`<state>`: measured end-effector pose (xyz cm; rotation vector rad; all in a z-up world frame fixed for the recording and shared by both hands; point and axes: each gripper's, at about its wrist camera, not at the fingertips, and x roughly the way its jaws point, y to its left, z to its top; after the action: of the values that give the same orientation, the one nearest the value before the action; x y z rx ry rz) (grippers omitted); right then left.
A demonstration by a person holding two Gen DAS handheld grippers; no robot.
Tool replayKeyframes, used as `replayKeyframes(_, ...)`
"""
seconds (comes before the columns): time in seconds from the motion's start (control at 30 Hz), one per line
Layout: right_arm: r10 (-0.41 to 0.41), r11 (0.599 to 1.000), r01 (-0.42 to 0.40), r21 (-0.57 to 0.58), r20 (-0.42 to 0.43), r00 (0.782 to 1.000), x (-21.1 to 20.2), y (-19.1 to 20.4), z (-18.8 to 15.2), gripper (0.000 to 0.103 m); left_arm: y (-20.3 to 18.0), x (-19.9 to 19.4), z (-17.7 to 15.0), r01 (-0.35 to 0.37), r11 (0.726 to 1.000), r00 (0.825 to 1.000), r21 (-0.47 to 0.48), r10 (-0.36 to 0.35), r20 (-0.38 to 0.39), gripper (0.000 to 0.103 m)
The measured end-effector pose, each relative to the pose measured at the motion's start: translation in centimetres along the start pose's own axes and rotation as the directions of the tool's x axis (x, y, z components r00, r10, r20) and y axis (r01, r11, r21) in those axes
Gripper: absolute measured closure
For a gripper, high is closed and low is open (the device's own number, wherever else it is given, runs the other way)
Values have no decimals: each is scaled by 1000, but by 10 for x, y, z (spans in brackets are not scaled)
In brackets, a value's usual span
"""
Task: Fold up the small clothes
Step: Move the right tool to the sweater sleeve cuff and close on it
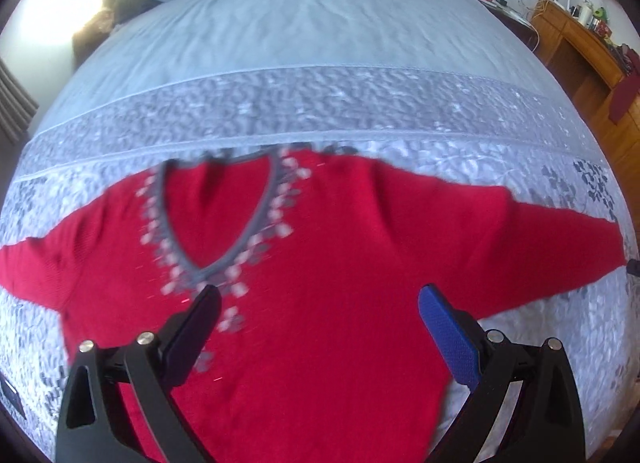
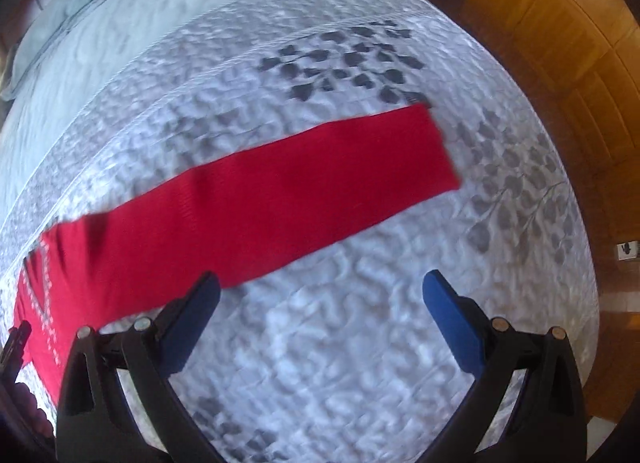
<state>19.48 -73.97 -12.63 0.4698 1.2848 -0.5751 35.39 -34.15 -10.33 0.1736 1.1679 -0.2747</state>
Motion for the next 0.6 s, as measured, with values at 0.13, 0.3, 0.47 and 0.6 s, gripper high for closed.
replayKeyframes(0.13,26,999,-25,48,-35,999,22,-36,18,4,-31,16,8,6,999,1000,31,-6,-9,4)
replayKeyframes(0.3,84,991,-79,113,-47,995,46,-68,36,4,-39,31,10,-20,999,1000,45,21,-15,4)
replayKeyframes(0.47,105,985,-94,143,-66,992,65,-83,47,20,-28,41,9,-45,998,999,37,46,-26,4)
replayKeyframes(0.6,73,994,-68,90,-48,996,65,-76,45,49,-19,45,8,-68,997,997,41,69,-24,4)
